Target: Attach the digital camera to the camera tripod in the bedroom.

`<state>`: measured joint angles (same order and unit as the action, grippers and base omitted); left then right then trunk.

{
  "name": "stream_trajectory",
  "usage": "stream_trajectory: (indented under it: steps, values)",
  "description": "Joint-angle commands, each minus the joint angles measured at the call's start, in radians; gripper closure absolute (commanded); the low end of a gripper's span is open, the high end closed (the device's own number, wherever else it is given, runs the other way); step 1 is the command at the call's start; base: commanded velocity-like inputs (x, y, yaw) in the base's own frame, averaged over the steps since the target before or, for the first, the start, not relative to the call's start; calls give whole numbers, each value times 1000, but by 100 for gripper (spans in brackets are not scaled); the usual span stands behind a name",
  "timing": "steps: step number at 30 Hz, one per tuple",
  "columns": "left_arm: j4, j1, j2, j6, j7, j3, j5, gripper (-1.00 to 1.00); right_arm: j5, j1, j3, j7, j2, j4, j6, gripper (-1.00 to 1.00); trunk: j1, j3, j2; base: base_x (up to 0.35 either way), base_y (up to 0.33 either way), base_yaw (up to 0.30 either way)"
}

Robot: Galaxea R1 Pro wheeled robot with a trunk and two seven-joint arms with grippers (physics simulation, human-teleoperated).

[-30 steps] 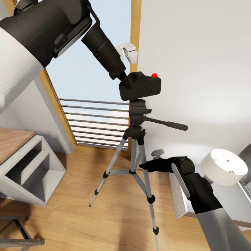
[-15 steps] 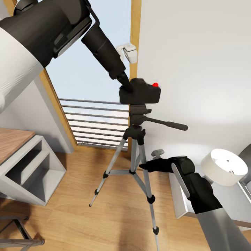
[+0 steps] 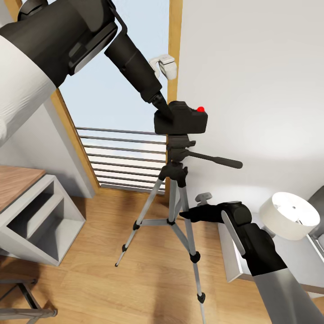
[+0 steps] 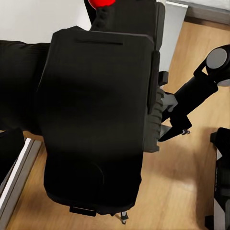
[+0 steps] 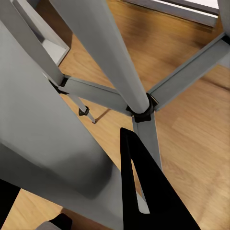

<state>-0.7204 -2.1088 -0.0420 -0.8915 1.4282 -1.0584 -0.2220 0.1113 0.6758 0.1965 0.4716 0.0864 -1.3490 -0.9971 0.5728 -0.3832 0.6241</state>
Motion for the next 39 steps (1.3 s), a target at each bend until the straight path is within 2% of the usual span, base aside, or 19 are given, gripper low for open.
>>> stream_trajectory:
  steps: [1, 7, 10, 13, 17, 18, 20, 25, 28, 29, 31, 32, 33, 34, 37, 39]
  values:
    - [-1, -2, -1, -11, 1, -5, -5, -100, -7, 1, 1, -5, 1, 34, -5, 100, 0, -2, 1, 0, 0, 0]
    - [13, -2, -3, -14, -8, -2, -5, -100, -7, 1, 1, -5, 1, 34, -5, 100, 0, -2, 1, 0, 0, 0]
    - [50, -2, -6, -15, -33, 7, -6, -100, -7, 1, 1, -5, 1, 34, -5, 100, 0, -2, 1, 0, 0, 0]
    - [103, -2, -9, -15, -66, 38, -11, -100, -7, 1, 1, -5, 1, 34, -5, 100, 0, -2, 1, 0, 0, 0]
    - [188, -2, -11, -15, -94, 115, -38, -100, -7, 1, 1, -4, 1, 34, -6, 100, 0, -2, 1, 0, 0, 0]
    - [224, -2, -11, -15, -99, 152, -56, -100, -7, 1, 1, -4, 1, 34, -6, 100, 0, -2, 1, 0, 0, 0]
    - [251, -2, -11, -13, -102, 184, -76, -100, -7, 1, 1, -4, 1, 34, -6, 100, 0, -2, 1, 0, 0, 0]
    - [318, -2, -12, -7, -106, 217, -117, -100, -7, 1, 1, -3, 1, 34, -5, 100, 0, -2, 1, 0, 0, 0]
    - [414, -2, -36, 24, -115, 224, -134, -100, -7, 1, -2, -2, 2, 34, -6, 100, 0, -2, 1, 0, 0, 0]
    - [463, -2, -51, 42, -130, 224, -138, -100, -7, 1, -6, -1, 2, 34, -6, 100, 0, -2, 1, 0, 0, 0]
    - [518, -1, -63, 59, -156, 225, -141, -100, -7, 1, -10, -1, 2, 34, -6, 100, 0, -2, 1, 0, 0, 0]
    - [576, 2, -72, 77, -188, 225, -146, -100, -7, 1, -12, 0, 2, 34, -6, 100, 0, -2, 1, 0, 0, 0]
    - [662, 13, -88, 122, -249, 227, -170, -100, -7, 1, -15, 0, 2, 34, -6, 100, 0, -2, 1, 0, 0, 0]
    - [683, 29, -99, 148, -274, 227, -190, -100, -7, 1, -16, 1, 2, 34, -6, 100, 0, -2, 1, 0, 0, 0]
    - [704, 99, -122, 190, -315, 227, -241, -100, -7, 1, -17, 0, 3, 34, -6, 100, 0, -2, 1, 0, 0, 0]
    - [713, 185, -134, 210, -359, 227, -302, -100, -7, 1, -17, 1, 3, 34, -6, 100, 0, -2, 1, 0, 0, 0]
